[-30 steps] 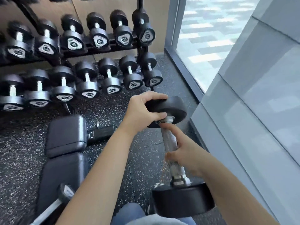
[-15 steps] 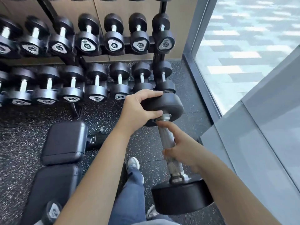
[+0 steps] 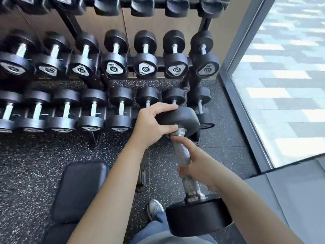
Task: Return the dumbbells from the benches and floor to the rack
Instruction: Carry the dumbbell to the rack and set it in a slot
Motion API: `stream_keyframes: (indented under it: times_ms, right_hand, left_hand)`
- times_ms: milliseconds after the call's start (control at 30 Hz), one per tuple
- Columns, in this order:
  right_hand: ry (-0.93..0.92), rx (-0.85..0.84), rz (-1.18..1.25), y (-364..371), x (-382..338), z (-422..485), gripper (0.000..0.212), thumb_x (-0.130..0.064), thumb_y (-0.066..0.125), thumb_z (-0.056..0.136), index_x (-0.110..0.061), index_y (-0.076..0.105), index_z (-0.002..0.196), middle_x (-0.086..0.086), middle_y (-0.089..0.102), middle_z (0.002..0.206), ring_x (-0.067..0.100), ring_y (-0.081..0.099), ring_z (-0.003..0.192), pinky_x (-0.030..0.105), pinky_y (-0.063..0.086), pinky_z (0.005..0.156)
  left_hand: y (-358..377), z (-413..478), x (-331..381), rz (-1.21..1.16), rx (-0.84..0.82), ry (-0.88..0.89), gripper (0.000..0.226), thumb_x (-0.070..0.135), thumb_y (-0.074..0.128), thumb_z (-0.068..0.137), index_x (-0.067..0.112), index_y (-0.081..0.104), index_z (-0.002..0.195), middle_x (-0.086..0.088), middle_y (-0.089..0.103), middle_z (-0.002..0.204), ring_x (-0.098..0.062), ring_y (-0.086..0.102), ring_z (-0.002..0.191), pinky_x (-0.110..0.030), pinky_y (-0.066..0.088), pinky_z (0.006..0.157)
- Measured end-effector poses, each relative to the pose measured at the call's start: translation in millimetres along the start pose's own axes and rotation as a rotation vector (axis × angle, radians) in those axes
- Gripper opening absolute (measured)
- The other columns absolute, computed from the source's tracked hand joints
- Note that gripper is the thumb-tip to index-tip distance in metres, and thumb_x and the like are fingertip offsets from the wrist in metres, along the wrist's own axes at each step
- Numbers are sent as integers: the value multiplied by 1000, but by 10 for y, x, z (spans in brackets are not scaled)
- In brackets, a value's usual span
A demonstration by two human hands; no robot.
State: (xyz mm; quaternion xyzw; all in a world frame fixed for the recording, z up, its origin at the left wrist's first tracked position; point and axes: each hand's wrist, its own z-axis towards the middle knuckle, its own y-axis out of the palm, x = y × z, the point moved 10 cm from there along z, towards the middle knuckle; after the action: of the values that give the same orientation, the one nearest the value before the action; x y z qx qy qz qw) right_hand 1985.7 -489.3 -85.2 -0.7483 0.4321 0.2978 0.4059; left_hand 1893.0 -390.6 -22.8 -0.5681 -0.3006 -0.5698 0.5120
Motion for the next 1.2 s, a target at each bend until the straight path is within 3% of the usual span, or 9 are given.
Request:
stream_keyframes:
  times_ms: [100,267,400,467,633,767,967,1100,1200]
  right_hand:
    - [-18,-26,-7,50,-301,397,79,11,53,76,-49,38,124,7,54,85,19,41,52,35,41,56]
    - [-34,-76,-45,102,-723,967,79,11,54,76,-49,38,125,12,55,85,15,36,49,34,38,54]
    - [-48,-120,-91,110,-1002,1351,80,12,52,76,-48,37,126,27,53,123,21,40,60,36,41,58]
    - [-50,-144,-103,99,-1127,1583,78,12,52,77,-47,37,127,28,49,129,22,42,67,39,46,61]
    - [-99,-192,-108,-31,-1403,2280,74,9,55,80,-44,35,129,14,51,128,13,39,48,25,37,47]
    - [-113,-205,-132,-234,-1627,2895,76,9,53,79,-46,34,128,9,57,115,17,41,52,32,38,56]
    - [-130,-228,-155,-479,-1943,3547,77,9,51,79,-51,34,124,8,54,122,18,43,52,34,43,58]
    - [-134,-253,-120,-546,-2104,3875,78,11,51,77,-49,35,125,-3,51,118,10,42,44,31,42,56]
    - [-113,-287,-59,-561,-2151,4059,77,10,51,77,-51,37,121,-15,49,108,15,47,53,34,44,60]
  left_hand:
    - [-338,341,-90,27,27,15,53,-2,78,60,27,64,102,11,64,100,0,58,97,-17,43,89]
    - [-865,753,-244,39,99,8,53,-4,77,60,23,64,103,9,63,98,0,57,95,-18,44,89]
    - [-1160,1057,-374,63,146,4,53,-4,77,60,21,64,104,4,64,101,-2,58,97,-16,43,89]
    - [-1300,1252,-475,75,164,-4,53,-4,77,60,21,64,105,3,64,101,-1,58,96,-14,43,88]
    - [-1580,1869,-769,95,199,-55,52,-2,78,59,23,65,103,5,65,102,1,58,98,-15,42,91]
    - [-1776,2450,-916,100,222,-72,51,-1,77,60,28,65,101,11,64,102,2,58,100,-14,42,91]
    - [-2024,3103,-1098,91,261,-77,51,2,77,59,30,66,100,12,64,104,-3,58,103,-21,43,94]
    - [-2139,3419,-1228,85,258,-119,50,4,77,59,30,66,100,10,65,103,-4,58,101,-21,44,91]
    - [-2202,3597,-1323,81,255,-145,50,4,77,59,28,67,101,10,64,101,-3,59,97,-18,45,87]
